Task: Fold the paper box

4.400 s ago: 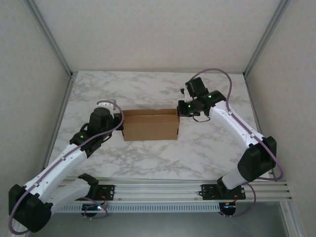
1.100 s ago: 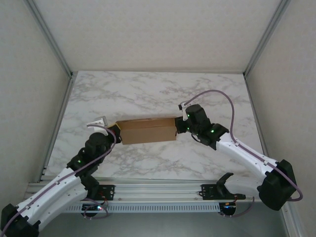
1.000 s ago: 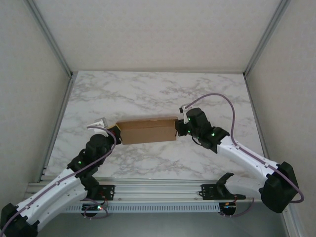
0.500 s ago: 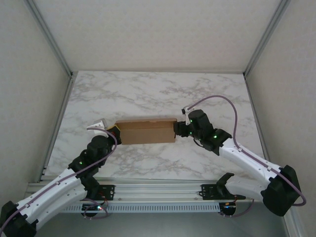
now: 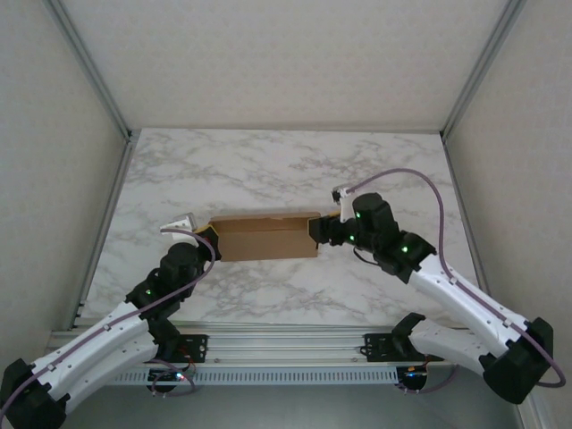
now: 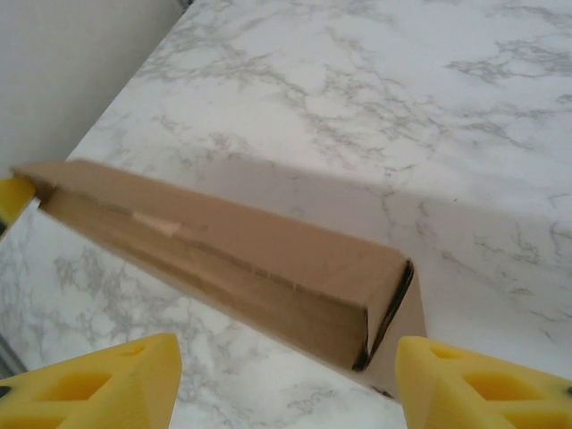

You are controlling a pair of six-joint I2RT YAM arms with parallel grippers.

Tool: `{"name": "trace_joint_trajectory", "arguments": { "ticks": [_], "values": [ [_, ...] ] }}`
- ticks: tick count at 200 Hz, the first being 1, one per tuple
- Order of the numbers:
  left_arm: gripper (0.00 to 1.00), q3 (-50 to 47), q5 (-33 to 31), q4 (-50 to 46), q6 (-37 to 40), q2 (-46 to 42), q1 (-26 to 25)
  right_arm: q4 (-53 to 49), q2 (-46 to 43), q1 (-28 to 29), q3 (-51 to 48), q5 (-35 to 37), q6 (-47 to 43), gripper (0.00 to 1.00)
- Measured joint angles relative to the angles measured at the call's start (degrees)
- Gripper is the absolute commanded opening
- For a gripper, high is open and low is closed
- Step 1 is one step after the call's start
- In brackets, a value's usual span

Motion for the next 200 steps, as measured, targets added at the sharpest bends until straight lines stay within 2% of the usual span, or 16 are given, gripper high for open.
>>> {"name": "trace_joint_trajectory", "arguments": {
  "ticks": [33,85,171,200],
  "values": [
    [0.00,0.0,0.0,0.0,0.0,0.0,-0.2,-5.6,10.0,-0.5,11.0,5.0,4.9,0.62],
    [0.00,0.0,-0.2,-0.1,0.0,-0.2,-0.4,-10.2,16.7,-0.5,11.8,7.5,8.3,0.61],
    [0.00,0.0,0.1,-1.4,0.0,-1.3,-0.6,-4.4,15.2,-0.5,6.2,6.4,10.2,0.56],
    [0.07,0.0,0.3,-2.1,0.0,-2.0,-0.6,-2.5,14.6,-0.5,4.5,5.9,10.4,0.54]
  ]
}}
